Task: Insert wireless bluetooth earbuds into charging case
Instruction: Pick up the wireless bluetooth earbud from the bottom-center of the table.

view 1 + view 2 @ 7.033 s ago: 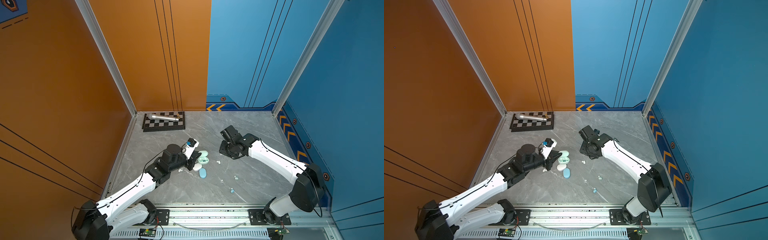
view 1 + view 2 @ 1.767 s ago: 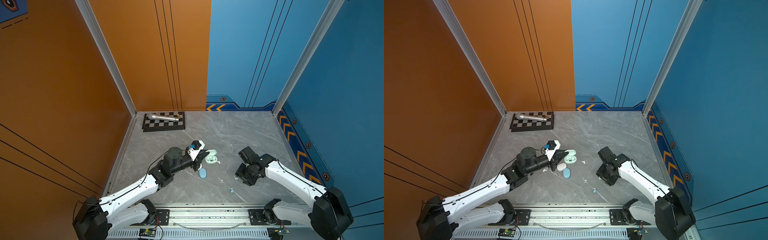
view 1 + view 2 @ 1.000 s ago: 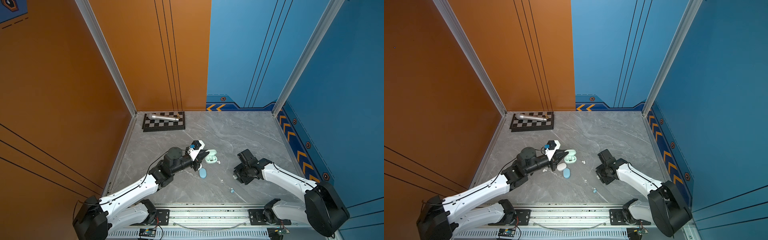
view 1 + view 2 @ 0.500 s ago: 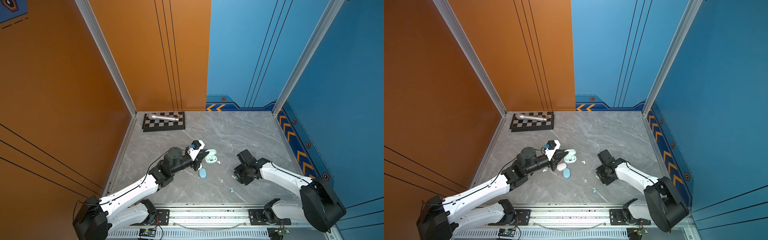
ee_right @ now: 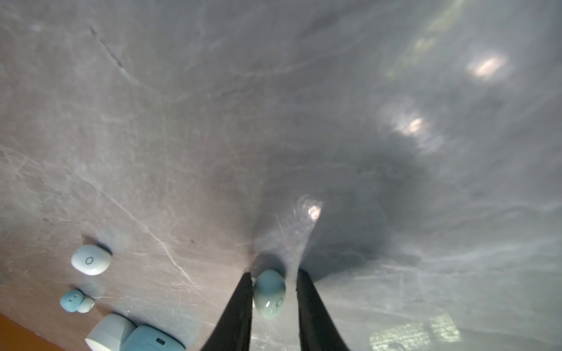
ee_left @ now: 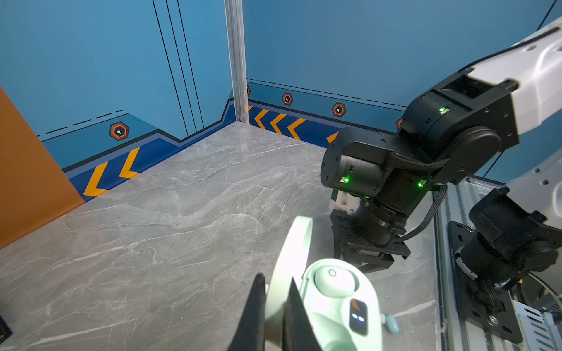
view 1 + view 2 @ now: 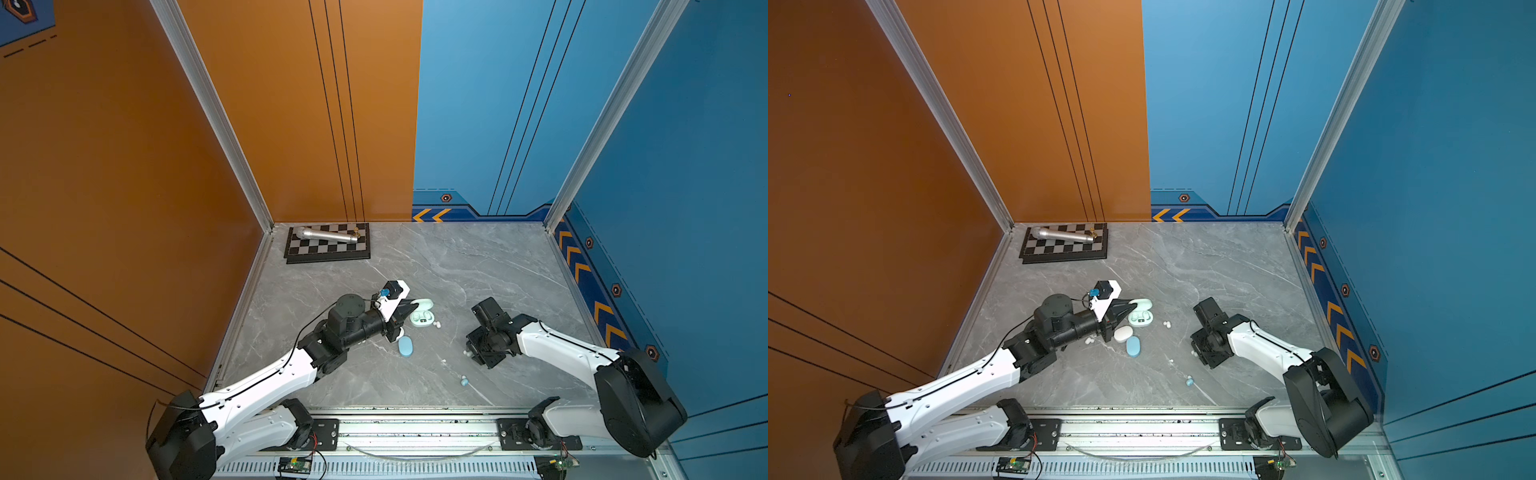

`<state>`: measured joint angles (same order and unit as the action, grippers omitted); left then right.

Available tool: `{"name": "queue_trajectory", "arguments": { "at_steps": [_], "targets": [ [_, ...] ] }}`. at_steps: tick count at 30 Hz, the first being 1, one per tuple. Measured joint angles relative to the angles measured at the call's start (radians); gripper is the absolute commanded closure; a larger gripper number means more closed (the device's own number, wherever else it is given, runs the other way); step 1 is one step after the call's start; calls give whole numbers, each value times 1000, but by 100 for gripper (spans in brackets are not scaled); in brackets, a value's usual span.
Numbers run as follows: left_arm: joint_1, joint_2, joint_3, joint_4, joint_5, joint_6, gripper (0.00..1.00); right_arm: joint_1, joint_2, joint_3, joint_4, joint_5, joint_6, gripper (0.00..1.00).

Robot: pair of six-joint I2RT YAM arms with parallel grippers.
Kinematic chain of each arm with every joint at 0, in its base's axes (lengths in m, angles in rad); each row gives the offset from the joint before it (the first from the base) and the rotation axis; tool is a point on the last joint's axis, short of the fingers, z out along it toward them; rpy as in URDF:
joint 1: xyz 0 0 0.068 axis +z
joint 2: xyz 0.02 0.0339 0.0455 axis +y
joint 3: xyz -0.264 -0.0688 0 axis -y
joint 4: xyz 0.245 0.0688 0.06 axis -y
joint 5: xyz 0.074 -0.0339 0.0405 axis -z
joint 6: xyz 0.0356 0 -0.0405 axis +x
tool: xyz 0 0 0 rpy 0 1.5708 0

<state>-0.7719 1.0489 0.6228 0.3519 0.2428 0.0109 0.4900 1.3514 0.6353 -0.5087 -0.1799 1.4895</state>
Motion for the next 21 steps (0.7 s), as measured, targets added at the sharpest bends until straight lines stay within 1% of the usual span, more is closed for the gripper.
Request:
{"name": "queue_trajectory", "arguments": {
  "at_steps": [4,15,21],
  "targets": [
    [0,0,0,0,0,0,100,0,12,8,10,0,0,74],
    [0,0,0,0,0,0,100,0,29,18,17,0,-26,84],
    [0,0,0,0,0,0,100,0,30,30,10,10,-71,85]
  ]
}}
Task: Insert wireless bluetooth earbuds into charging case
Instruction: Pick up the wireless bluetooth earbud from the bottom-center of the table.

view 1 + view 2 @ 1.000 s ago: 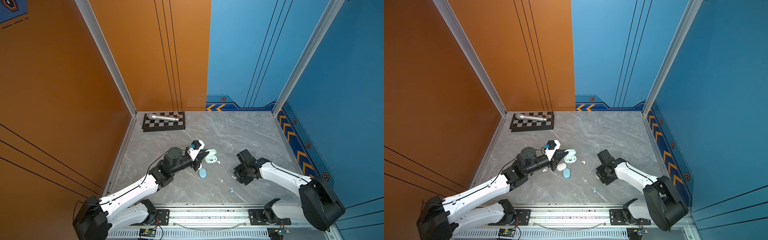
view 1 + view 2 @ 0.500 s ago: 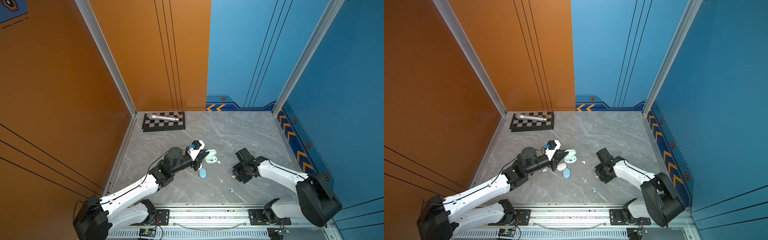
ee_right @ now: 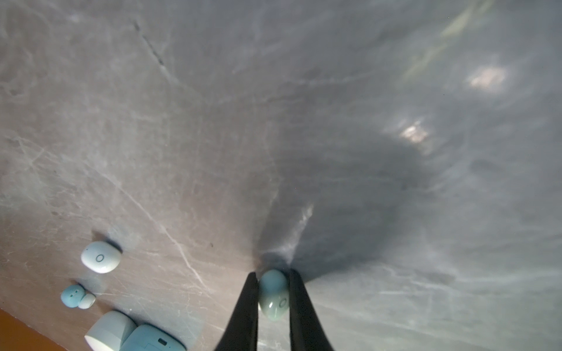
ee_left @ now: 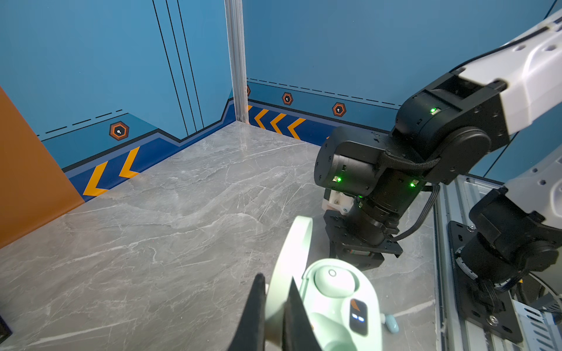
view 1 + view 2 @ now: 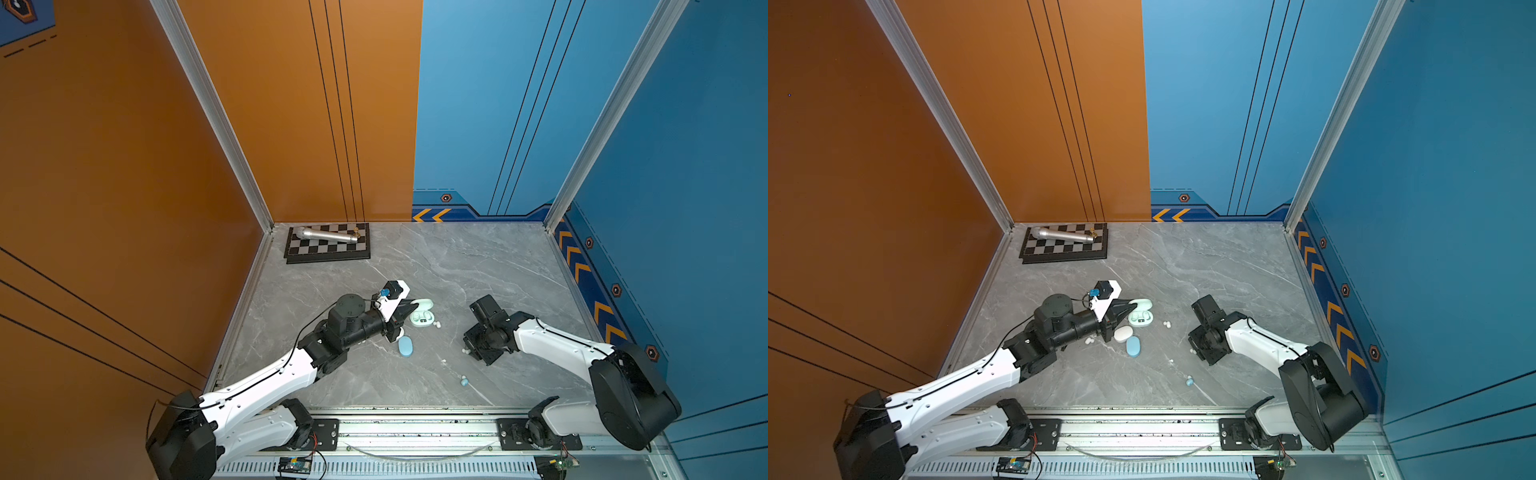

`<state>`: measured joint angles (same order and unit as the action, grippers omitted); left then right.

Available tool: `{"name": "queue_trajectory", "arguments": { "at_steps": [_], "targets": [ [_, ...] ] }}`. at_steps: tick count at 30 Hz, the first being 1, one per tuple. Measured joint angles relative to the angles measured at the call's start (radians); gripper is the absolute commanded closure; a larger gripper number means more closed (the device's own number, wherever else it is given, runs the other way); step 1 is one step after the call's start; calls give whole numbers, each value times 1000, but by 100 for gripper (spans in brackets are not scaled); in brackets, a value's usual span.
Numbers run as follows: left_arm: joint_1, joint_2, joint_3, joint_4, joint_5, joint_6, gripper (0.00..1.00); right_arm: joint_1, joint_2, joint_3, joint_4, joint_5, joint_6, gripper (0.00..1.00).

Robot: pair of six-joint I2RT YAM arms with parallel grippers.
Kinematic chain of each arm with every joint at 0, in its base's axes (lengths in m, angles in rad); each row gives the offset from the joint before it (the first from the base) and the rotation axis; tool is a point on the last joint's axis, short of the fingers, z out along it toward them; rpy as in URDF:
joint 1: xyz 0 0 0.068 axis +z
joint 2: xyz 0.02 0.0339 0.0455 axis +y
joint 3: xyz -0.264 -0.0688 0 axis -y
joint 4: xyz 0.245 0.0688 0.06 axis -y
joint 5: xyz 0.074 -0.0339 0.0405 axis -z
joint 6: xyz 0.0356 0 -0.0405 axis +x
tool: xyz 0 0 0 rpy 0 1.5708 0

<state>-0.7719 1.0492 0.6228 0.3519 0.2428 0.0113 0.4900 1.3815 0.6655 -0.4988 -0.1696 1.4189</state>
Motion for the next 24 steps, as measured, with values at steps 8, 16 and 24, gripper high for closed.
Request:
{"name": "queue_trajectory", "arguments": {
  "at_steps": [8,16,24],
  "targets": [
    [0,14,0,1,0,1,100,0,-32,160,-144,83,-175,85],
    [0,119,32,5,0,31,100,18,-80,372,-328,123,-425,85],
    [-2,218,85,51,-3,53,100,152,-119,587,-472,119,-619,84]
  ]
}}
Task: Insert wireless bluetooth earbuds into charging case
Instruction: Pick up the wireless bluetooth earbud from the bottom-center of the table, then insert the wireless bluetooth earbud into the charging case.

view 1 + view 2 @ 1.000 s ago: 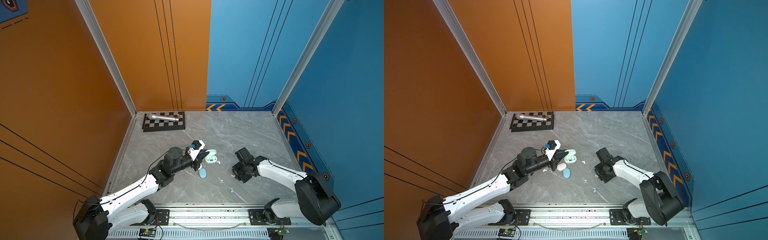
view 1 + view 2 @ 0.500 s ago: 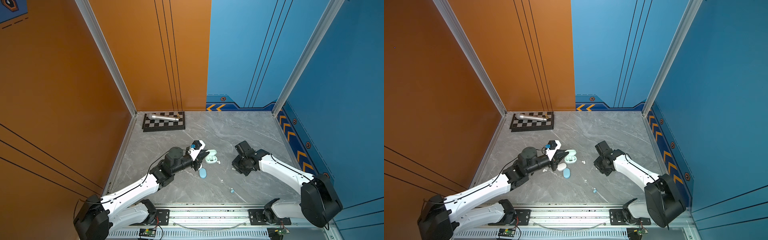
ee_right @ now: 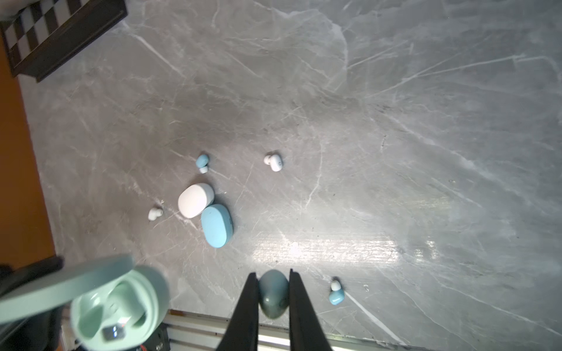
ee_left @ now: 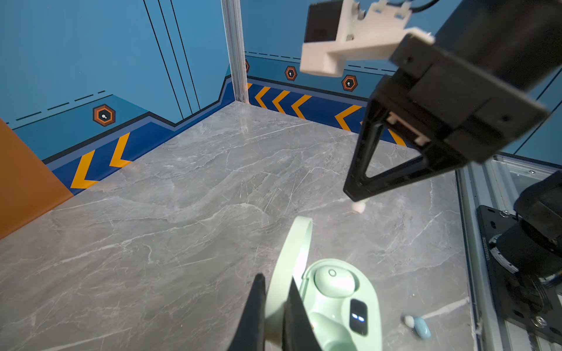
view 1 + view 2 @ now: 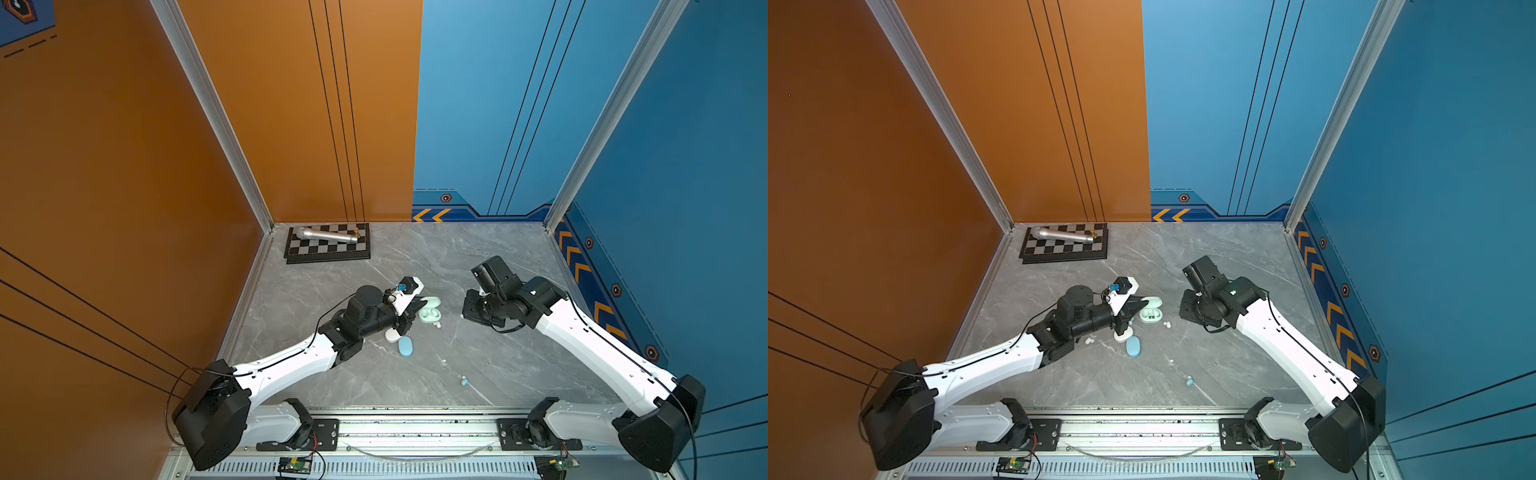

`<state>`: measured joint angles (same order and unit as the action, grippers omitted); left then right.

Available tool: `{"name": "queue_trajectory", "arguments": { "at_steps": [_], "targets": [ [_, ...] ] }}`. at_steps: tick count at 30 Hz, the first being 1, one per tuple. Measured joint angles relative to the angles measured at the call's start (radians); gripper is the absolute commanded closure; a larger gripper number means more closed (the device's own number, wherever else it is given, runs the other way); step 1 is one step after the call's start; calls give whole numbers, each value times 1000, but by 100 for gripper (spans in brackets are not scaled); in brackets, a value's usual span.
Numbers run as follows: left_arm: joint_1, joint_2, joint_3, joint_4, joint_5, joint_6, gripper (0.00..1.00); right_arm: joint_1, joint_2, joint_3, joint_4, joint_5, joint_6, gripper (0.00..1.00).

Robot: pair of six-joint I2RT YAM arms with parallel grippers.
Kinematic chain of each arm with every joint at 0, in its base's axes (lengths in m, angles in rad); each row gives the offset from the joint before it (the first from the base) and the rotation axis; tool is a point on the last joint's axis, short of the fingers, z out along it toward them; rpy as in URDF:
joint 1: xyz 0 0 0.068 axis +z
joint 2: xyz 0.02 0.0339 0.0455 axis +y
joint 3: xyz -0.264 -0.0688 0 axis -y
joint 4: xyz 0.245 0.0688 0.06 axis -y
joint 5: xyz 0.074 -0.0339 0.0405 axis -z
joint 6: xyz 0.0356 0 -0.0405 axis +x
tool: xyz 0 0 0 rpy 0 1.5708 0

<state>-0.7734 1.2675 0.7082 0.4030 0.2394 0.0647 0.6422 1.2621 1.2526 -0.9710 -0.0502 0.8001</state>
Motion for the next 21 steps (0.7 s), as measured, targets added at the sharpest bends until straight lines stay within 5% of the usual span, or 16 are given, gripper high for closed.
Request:
{"name": "queue_trajectory", "arguments": {
  "at_steps": [8,21],
  "targets": [
    [-19,18,29,21,0,8,100,206,39,162,-40,-4,-72,82],
    [-32,12,29,21,-1,11,100,236,129,236,-43,38,-98,81]
  ]
}}
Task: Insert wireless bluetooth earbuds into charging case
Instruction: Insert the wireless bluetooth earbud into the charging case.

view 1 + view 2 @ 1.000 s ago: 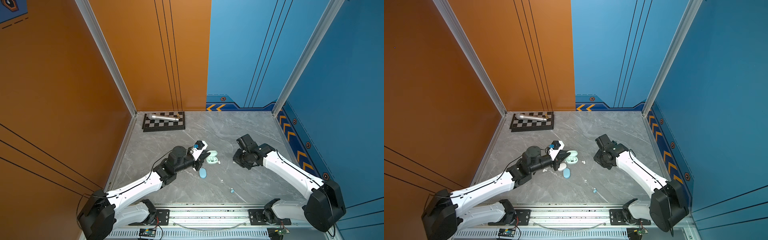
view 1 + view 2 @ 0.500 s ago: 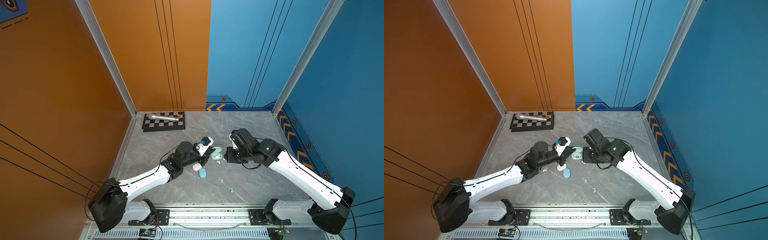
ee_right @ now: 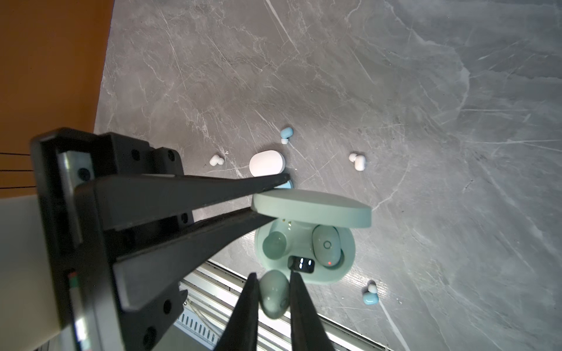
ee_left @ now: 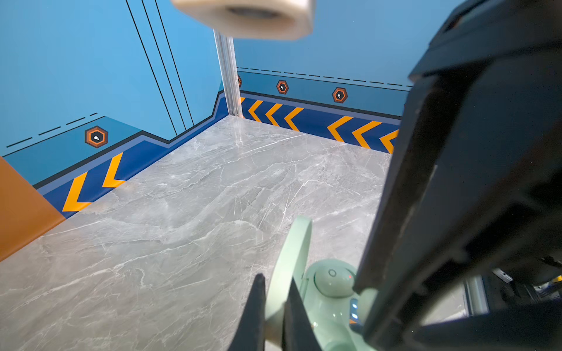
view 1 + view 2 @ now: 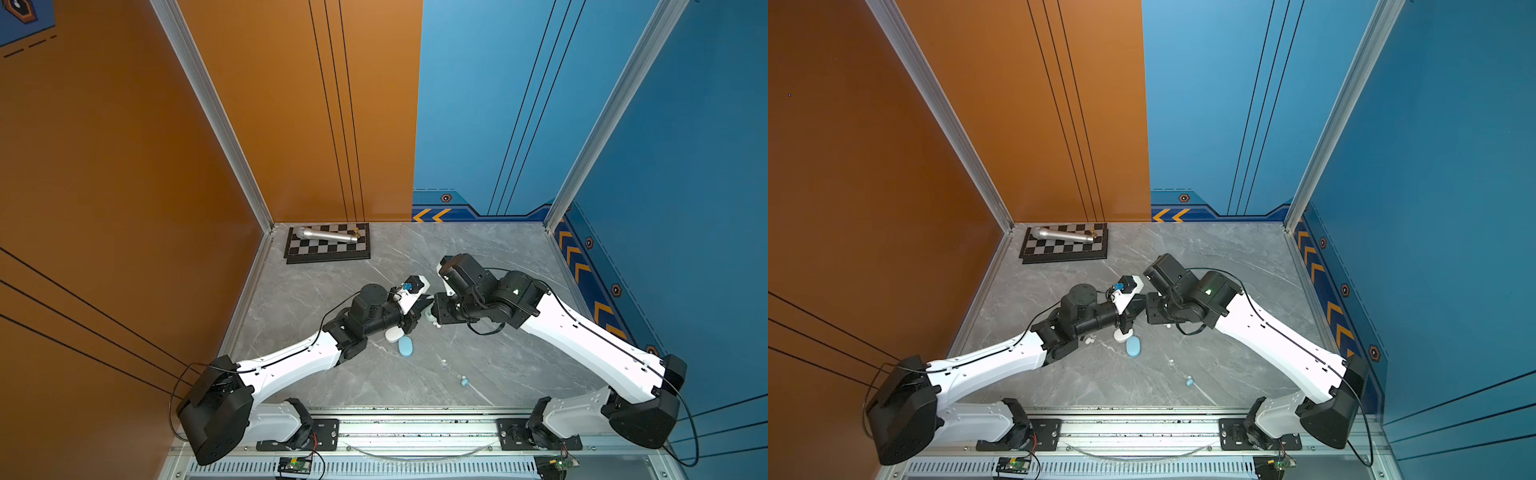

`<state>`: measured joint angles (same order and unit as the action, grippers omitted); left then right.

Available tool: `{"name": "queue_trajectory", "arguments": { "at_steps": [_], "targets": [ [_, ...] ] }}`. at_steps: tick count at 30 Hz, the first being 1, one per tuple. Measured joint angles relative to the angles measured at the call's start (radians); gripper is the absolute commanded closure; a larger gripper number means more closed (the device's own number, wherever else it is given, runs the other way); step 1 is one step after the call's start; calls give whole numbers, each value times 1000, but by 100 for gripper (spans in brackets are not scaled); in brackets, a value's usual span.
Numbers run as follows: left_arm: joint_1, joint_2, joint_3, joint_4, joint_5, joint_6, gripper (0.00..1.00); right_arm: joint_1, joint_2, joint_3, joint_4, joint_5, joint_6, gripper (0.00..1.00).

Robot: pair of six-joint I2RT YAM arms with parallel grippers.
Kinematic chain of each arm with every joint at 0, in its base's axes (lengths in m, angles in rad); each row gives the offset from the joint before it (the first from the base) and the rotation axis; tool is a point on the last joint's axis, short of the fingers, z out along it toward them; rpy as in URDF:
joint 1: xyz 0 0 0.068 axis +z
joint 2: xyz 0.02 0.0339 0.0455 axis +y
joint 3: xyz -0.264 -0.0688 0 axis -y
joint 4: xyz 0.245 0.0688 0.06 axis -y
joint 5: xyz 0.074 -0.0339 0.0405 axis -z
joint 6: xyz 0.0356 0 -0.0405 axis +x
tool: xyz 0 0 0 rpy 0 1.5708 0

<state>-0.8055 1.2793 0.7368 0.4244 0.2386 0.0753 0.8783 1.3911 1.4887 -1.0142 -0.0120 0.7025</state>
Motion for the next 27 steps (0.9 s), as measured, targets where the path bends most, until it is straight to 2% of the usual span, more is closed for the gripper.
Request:
{"name": "queue_trajectory", "arguments": {
  "at_steps": [10,27],
  "targets": [
    [-1,-10,0,3,0,0,100,0,9,2,0,43,0,80],
    [-1,-11,0,6,0,0,100,0,34,12,0,44,0,77]
  ]
}}
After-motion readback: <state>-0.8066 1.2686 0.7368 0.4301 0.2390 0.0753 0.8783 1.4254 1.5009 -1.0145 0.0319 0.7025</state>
